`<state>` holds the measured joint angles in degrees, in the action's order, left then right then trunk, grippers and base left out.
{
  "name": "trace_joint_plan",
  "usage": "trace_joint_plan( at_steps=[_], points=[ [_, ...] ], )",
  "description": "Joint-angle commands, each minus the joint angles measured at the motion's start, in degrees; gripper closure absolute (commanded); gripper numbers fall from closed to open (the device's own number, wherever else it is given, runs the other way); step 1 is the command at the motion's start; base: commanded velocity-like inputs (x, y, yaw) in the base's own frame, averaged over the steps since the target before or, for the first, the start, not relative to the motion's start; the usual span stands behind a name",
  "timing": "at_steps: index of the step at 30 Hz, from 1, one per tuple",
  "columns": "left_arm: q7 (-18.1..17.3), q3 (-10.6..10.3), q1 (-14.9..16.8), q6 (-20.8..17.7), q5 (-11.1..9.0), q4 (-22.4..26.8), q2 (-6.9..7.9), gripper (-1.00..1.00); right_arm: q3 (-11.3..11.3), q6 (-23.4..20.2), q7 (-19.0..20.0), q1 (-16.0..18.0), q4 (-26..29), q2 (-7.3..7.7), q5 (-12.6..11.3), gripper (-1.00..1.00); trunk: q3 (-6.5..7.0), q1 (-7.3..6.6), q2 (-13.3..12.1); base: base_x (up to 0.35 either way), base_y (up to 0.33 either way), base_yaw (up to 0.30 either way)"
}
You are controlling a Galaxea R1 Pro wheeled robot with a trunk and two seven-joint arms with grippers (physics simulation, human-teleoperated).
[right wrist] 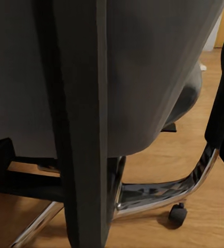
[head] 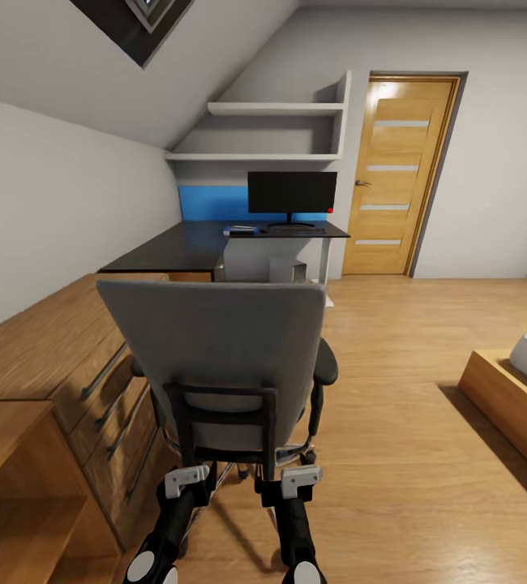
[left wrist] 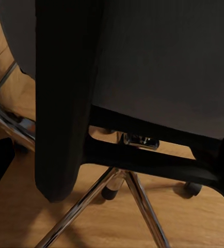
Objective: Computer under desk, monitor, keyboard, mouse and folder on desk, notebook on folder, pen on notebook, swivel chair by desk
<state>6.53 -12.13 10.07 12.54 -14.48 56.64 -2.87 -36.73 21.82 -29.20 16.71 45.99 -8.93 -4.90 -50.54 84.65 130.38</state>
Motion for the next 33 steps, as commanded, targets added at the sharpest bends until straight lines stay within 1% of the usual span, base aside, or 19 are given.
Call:
trace_joint_plan(
  at_steps=[1,24,33],
  points=[
    [0.34,-0.2,0.04,0.24,-0.39,-0.02,0.04,-1.0,-0.27,0.33,-0.25,0.07,-0.03,0.05,-0.52,-1.0,-0.05,-0.01,0.02,0.029,-0.025,0.0],
    [0.33,-0.08,0.04,0.29,-0.37,-0.04,0.06,-1.0,-0.27,0.29,-0.25,0.08,-0.02,0.14,-0.55,-1.0,-0.05,-0.01,0.02,0.005,-0.003,0.0],
    [0.3,0.06,0.04,0.29,-0.38,-0.04,0.08,-1.0,-0.27,0.26,-0.25,0.06,-0.03,0.14,-0.55,-1.0,-0.05,-0.01,0.02,0.0,0.112,0.0]
  ],
)
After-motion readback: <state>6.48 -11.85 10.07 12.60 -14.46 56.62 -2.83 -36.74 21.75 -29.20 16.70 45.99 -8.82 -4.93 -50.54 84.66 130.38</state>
